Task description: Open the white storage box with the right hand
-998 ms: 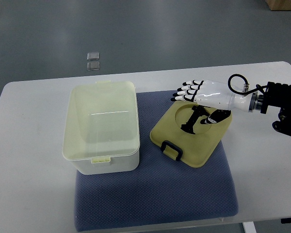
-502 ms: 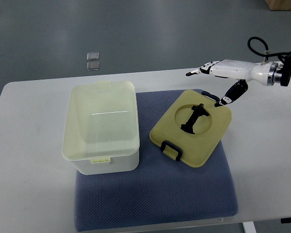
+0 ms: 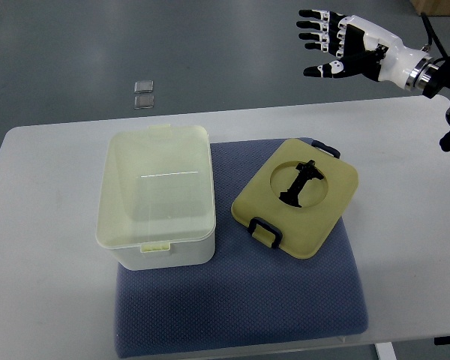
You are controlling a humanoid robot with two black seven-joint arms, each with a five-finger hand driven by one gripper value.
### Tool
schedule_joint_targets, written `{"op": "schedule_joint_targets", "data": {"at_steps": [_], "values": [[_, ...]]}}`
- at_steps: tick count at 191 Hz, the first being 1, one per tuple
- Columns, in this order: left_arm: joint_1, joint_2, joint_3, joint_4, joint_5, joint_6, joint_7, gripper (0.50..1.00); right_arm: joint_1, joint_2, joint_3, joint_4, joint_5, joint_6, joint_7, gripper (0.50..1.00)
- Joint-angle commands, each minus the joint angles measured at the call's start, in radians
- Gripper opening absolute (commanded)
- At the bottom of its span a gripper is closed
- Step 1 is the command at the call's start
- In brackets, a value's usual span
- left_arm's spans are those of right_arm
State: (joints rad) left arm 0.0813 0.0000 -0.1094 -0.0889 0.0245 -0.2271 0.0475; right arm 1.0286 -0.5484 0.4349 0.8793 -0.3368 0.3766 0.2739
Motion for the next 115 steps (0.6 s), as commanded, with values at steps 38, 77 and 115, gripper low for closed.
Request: {"op": "schedule_joint_targets", "data": {"at_steps": [38, 77, 115], "values": [[0.000, 0.000, 0.000, 0.000, 0.000, 0.000, 0.000, 1.000, -0.082, 0.127, 0.103, -0.120, 0.478, -0.007, -0.302, 0.930], [0.000, 0.000, -0.001, 0.000, 0.000, 0.000, 0.000, 1.000, -0.111, 0.140, 0.099, -0.122, 0.504, -0.016, -0.315, 0.932], [0.000, 0.000, -0.001, 0.000, 0.000, 0.000, 0.000, 1.000, -0.125, 0.170, 0.099, -0.122, 0.499, -0.008, -0.306, 0.932]]}}
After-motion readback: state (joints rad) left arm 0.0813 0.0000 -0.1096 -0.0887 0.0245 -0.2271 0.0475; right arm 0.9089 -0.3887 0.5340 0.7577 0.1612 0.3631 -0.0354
